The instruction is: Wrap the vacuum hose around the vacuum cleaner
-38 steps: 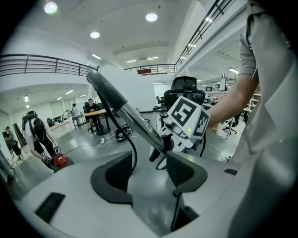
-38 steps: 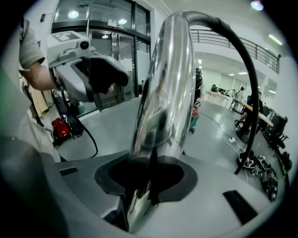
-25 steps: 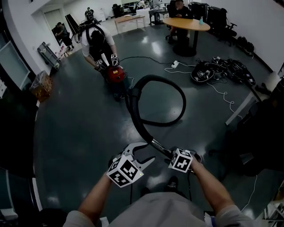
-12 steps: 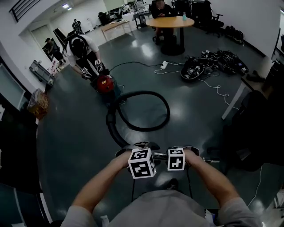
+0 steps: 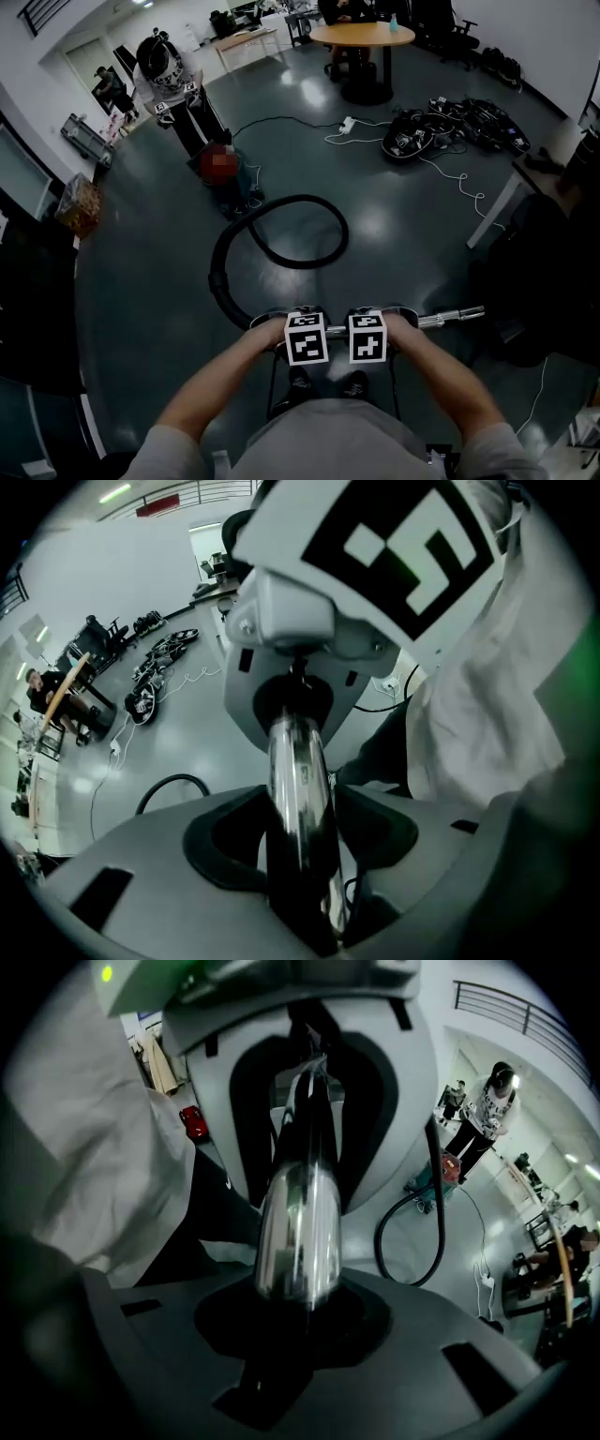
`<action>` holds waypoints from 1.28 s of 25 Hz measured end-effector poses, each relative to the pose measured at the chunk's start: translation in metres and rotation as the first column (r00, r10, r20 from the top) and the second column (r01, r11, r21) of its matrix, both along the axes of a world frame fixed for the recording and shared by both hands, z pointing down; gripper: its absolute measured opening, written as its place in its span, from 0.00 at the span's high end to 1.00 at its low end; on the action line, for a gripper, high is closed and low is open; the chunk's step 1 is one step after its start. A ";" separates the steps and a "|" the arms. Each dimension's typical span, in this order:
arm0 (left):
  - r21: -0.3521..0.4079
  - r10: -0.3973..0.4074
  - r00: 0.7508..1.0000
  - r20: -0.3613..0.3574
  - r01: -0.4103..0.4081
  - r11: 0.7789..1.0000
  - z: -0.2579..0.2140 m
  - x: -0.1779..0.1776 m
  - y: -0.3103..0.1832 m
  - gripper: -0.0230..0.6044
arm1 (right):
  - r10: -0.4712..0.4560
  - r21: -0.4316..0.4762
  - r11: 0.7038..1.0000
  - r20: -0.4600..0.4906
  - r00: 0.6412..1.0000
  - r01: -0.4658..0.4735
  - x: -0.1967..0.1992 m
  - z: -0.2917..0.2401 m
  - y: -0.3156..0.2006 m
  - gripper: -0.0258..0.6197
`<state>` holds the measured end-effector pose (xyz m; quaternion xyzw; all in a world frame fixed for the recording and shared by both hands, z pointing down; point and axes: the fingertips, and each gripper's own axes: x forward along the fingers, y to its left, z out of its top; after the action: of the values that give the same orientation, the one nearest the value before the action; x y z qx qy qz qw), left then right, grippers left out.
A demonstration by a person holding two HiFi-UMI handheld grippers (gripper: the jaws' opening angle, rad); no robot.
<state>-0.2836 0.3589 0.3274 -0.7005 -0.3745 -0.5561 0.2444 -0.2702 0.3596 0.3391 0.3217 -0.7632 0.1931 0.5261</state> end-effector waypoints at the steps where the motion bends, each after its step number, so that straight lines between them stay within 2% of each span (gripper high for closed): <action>1: -0.011 -0.002 1.000 0.014 0.002 1.000 0.006 -0.004 -0.002 0.59 | -0.008 -0.008 1.000 -0.009 1.000 0.008 0.001 -0.001 -0.001 0.81; 3: -0.038 -0.013 0.999 0.029 0.014 0.999 0.014 -0.008 -0.008 0.60 | -0.034 -0.033 0.999 -0.038 0.999 0.032 0.004 0.000 -0.005 0.81; 5: -0.084 -0.037 0.999 0.026 0.039 0.996 0.017 -0.008 -0.014 0.73 | -0.058 -0.065 0.996 -0.050 0.997 0.055 0.004 0.002 -0.010 0.81; 10: -0.186 -0.062 0.998 0.010 0.062 0.980 0.018 -0.012 -0.030 0.75 | -0.082 -0.146 0.987 -0.058 0.995 0.073 -0.002 0.004 -0.026 0.81; 15: -0.218 -0.072 0.997 -0.013 0.067 0.974 0.024 -0.013 -0.054 0.75 | -0.091 -0.186 0.979 -0.069 0.994 0.077 -0.004 0.011 -0.048 0.81; 19: -0.226 -0.082 0.997 -0.001 0.080 0.971 0.026 -0.016 -0.083 0.75 | -0.089 -0.131 0.988 -0.060 0.994 0.081 -0.008 0.007 -0.084 0.80; 21: -0.216 -0.097 0.995 0.012 0.097 0.972 0.029 -0.018 -0.096 0.75 | -0.070 -0.097 0.993 -0.060 0.996 0.064 -0.007 0.003 -0.099 0.75; 23: -0.203 -0.122 0.992 0.016 0.123 0.971 0.032 -0.017 -0.110 0.76 | -0.058 -0.062 0.997 -0.099 0.993 0.052 -0.001 -0.004 -0.113 0.65; 26: -0.219 -0.166 0.986 0.018 0.166 0.961 0.032 -0.016 -0.130 0.76 | -0.053 0.001 0.999 -0.168 0.984 0.054 0.008 -0.021 -0.132 0.63; 30: -0.244 -0.225 0.974 0.016 0.222 0.944 0.030 -0.016 -0.158 0.76 | 0.038 0.087 0.996 -0.179 0.983 -0.022 0.019 -0.051 -0.147 0.63; 32: -0.260 -0.262 0.965 0.016 0.257 0.931 0.034 -0.016 -0.170 0.77 | 0.132 0.150 0.982 -0.126 0.983 -0.113 0.020 -0.067 -0.152 0.63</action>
<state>-0.3000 0.1885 0.3614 -0.7751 -0.3460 -0.5228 0.0786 -0.2502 0.2078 0.2717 0.4172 -0.7163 0.1479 0.5394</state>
